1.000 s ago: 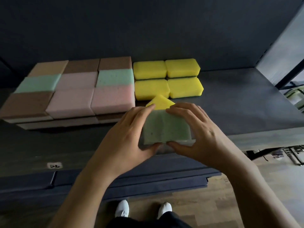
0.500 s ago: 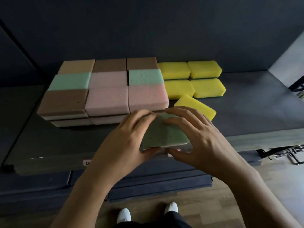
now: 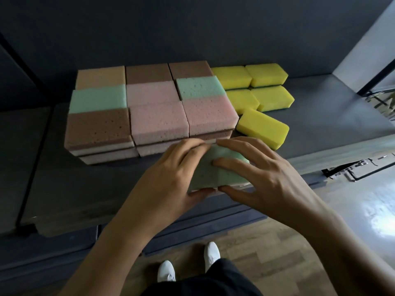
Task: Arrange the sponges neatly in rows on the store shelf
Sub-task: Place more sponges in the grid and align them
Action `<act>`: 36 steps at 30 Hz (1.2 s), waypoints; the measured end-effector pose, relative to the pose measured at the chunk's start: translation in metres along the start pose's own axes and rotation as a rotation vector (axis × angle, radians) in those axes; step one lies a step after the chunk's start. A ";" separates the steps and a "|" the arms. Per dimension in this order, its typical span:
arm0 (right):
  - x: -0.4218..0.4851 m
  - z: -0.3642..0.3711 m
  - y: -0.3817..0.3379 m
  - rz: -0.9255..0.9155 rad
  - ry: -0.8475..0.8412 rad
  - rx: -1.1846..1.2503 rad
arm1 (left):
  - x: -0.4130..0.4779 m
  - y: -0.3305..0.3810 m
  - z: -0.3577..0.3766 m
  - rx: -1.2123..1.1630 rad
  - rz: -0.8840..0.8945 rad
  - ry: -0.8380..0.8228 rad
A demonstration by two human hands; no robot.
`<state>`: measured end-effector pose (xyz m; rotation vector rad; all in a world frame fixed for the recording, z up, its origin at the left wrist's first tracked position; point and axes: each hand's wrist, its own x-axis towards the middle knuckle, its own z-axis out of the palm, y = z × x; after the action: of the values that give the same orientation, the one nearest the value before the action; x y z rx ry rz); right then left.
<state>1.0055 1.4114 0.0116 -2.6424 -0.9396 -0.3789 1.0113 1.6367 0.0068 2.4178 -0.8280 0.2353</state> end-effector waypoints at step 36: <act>0.008 0.032 0.038 0.036 -0.006 0.073 | 0.046 -0.052 -0.017 0.198 -0.004 0.087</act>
<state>1.0403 1.3998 -0.0229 -2.5921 -0.8893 -0.3222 1.0797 1.6566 0.0125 2.5712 -0.7932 0.4357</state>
